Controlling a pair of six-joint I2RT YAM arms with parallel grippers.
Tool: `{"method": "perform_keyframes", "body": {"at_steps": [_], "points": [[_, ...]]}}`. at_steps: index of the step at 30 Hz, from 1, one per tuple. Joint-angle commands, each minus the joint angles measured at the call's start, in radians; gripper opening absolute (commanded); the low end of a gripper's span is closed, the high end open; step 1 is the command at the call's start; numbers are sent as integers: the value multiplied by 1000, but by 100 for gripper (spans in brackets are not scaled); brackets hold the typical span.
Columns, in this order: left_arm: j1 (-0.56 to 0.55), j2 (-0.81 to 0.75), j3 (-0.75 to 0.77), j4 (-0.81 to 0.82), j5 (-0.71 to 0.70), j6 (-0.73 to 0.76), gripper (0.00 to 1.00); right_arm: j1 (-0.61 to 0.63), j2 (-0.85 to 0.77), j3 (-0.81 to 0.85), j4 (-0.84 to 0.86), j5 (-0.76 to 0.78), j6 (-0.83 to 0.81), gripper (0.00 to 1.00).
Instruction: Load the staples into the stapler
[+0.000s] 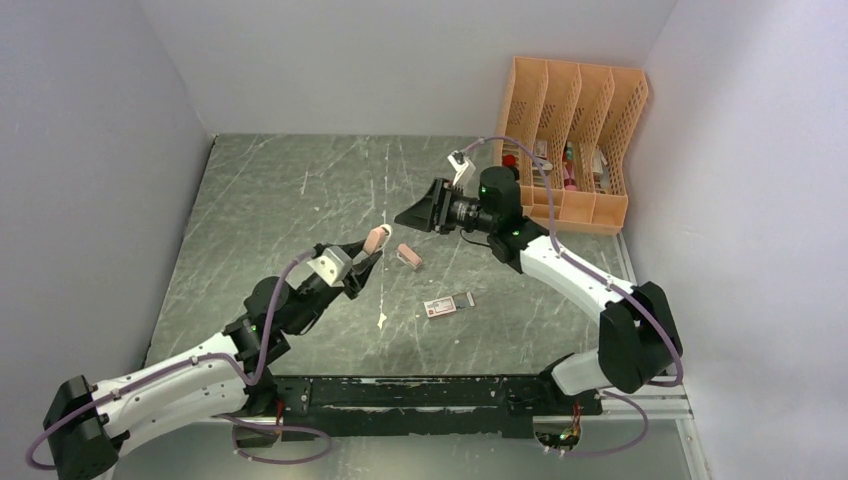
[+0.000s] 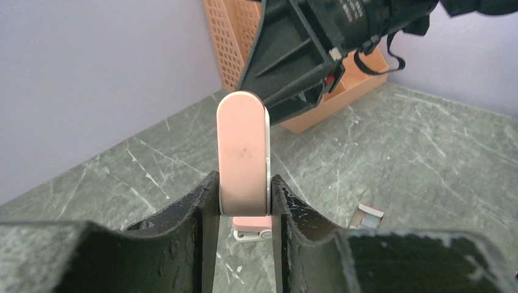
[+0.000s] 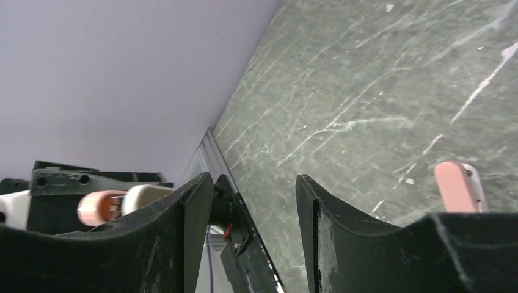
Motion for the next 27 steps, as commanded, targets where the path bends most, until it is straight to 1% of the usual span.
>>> {"method": "perform_keyframes", "body": {"at_steps": [1, 6, 11, 14, 24, 27], "points": [[7, -17, -18, -26, 29, 39, 7, 30, -26, -4, 87, -25, 27, 57], [7, -12, -31, -11, 18, 40, 7, 46, -51, -7, 97, -14, 15, 56], [7, 3, -32, 10, 13, 44, 7, 60, -38, 17, 33, -14, -19, 47], [6, 13, -30, 17, 10, 43, 7, 64, -32, 17, 19, -25, -26, 44], [7, 18, -33, 14, -1, 47, 7, 80, -42, 17, 17, -65, -35, 45], [6, 19, -36, 17, -2, 47, 7, 83, -42, 15, 4, -73, -44, 43]]}}
